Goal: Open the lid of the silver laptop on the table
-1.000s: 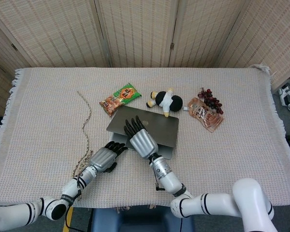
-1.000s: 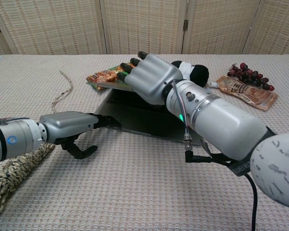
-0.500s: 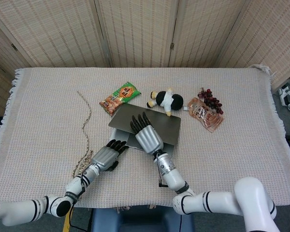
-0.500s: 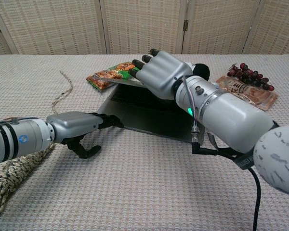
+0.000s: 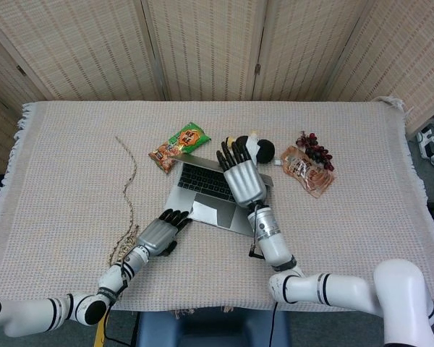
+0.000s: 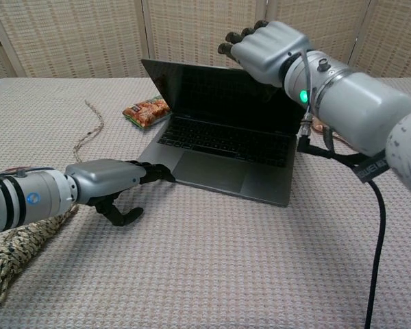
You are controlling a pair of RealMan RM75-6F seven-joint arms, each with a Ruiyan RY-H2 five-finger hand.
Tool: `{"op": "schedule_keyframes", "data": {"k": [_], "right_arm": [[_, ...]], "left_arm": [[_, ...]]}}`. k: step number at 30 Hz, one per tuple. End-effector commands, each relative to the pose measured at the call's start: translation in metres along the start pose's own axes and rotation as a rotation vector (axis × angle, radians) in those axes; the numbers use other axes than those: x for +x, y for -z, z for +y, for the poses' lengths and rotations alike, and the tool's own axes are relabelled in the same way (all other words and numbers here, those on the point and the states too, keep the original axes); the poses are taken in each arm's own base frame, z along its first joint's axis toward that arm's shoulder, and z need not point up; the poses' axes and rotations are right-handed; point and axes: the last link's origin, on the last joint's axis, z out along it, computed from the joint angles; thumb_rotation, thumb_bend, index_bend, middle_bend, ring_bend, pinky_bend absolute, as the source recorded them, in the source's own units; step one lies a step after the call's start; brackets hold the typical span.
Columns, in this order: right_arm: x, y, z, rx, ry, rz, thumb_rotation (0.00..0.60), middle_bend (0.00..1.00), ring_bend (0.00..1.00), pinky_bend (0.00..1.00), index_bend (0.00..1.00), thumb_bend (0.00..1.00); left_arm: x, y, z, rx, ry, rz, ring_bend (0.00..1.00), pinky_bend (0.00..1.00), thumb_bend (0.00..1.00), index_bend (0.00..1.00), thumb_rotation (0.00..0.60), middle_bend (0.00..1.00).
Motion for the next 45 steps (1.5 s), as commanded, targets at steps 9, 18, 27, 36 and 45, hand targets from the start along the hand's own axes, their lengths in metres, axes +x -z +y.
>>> {"op": "schedule_keyframes", "data": {"k": [9, 18, 27, 36, 45], "right_arm": [[-0.002, -0.021, 0.052, -0.120, -0.055, -0.045, 0.600, 0.00, 0.00, 0.00, 0.00, 0.62], [-0.009, -0.038, 0.075, -0.189, -0.076, -0.075, 0.600, 0.00, 0.00, 0.00, 0.00, 0.62], [-0.014, -0.053, 0.093, -0.263, -0.089, -0.100, 0.600, 0.00, 0.00, 0.00, 0.00, 0.62], [-0.007, -0.045, 0.104, -0.247, -0.185, -0.067, 0.600, 0.00, 0.00, 0.00, 0.00, 0.62], [0.009, 0.024, 0.128, -0.132, -0.330, -0.005, 0.600, 0.00, 0.00, 0.00, 0.00, 0.62]], "left_arm": [[0.001, 0.001, 0.001, 0.001, -0.003, 0.005, 0.00, 0.00, 0.64, 0.03, 0.600, 0.07], [0.001, 0.002, 0.001, 0.006, -0.006, 0.006, 0.00, 0.00, 0.64, 0.03, 0.600, 0.07], [0.000, 0.003, 0.001, 0.009, -0.011, 0.000, 0.00, 0.00, 0.64, 0.03, 0.600, 0.07], [0.006, 0.010, 0.000, 0.011, 0.003, 0.030, 0.00, 0.00, 0.64, 0.03, 0.600, 0.06], [0.025, 0.041, -0.014, 0.034, 0.057, 0.130, 0.00, 0.00, 0.64, 0.03, 0.600, 0.06]]}}
